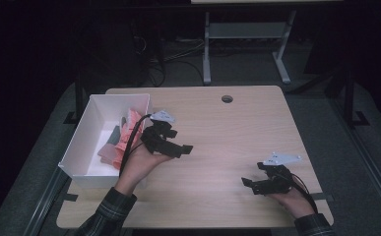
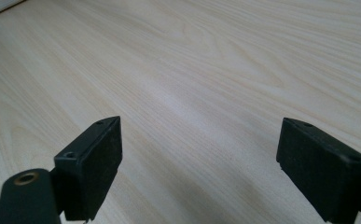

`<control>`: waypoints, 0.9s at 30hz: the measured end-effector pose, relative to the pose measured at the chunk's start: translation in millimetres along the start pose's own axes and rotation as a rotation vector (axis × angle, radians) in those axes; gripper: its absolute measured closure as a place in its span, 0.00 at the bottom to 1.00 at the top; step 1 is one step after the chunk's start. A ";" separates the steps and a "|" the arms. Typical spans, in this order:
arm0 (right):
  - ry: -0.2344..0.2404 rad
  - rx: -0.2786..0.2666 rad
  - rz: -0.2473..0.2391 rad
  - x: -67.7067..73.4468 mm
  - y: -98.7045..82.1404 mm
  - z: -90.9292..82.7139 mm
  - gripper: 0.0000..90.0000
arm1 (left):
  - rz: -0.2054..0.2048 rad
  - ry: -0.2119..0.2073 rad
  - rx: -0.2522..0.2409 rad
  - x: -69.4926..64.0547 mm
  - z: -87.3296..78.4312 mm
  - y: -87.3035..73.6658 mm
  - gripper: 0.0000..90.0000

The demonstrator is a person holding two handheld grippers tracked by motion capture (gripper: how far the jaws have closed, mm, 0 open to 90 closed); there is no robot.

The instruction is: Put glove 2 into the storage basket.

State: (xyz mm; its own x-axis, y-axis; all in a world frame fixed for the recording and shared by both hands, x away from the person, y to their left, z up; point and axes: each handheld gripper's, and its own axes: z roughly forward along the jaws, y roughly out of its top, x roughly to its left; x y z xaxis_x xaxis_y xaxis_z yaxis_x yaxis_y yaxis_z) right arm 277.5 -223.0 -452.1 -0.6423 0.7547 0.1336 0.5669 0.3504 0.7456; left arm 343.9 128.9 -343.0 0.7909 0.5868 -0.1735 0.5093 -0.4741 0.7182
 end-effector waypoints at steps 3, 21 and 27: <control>-0.002 -0.006 -0.002 -0.3 0.1 -0.3 0.15 | 0.026 -0.005 0.012 -5.9 7.9 -2.3 0.17; -0.001 -0.001 -0.005 0.5 -1.9 -0.2 0.15 | 0.107 -0.041 0.053 -30.7 63.0 -35.3 0.17; -0.002 0.003 -0.006 0.5 -3.0 0.4 0.15 | 0.116 -0.045 0.027 -32.0 74.2 -45.8 0.17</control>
State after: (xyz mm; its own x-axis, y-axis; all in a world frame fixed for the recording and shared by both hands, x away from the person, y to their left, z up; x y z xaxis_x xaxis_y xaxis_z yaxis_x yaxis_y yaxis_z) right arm 275.7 -223.5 -454.5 -0.6445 0.7537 0.1283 0.5649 0.3564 0.7442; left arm 320.5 83.2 -420.4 0.8591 0.4975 -0.1204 0.4217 -0.5547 0.7173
